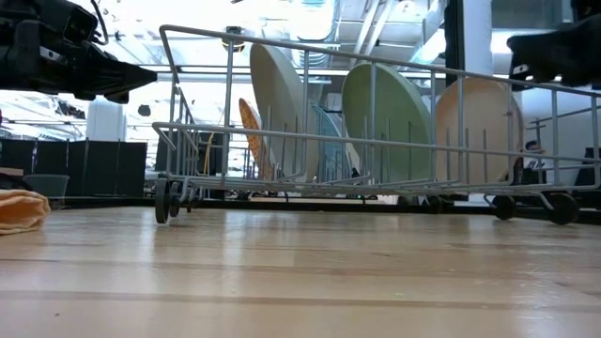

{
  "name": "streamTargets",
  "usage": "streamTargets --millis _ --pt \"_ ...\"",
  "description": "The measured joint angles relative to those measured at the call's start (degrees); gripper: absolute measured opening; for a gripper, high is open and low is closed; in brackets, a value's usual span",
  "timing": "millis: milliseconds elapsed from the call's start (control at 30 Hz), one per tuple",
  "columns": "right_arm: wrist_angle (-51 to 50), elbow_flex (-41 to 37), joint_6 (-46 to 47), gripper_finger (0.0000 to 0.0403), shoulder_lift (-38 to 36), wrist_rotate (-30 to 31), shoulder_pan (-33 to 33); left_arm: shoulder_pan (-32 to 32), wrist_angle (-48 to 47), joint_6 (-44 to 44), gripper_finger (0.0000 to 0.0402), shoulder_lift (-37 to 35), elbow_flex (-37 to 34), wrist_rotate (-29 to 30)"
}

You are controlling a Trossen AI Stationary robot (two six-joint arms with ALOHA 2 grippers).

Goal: Sort dishes
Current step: Return to Home Position

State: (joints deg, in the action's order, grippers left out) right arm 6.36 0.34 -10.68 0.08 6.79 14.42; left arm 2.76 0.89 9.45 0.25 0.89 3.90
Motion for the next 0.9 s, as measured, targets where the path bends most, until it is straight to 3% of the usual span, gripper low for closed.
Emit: streamTargets --millis 333,900 --pt "-3.3 0.0 7.4 0.0000 0.0 -1.1 -6.0 0.0 -0.1 -0.7 0.0000 0.0 0.0 -0.5" --pt "-4.3 0.0 9.2 0.0000 0.0 -1.2 -5.9 0.0 -0.1 -2.4 0.0000 0.2 0.0 -0.6"
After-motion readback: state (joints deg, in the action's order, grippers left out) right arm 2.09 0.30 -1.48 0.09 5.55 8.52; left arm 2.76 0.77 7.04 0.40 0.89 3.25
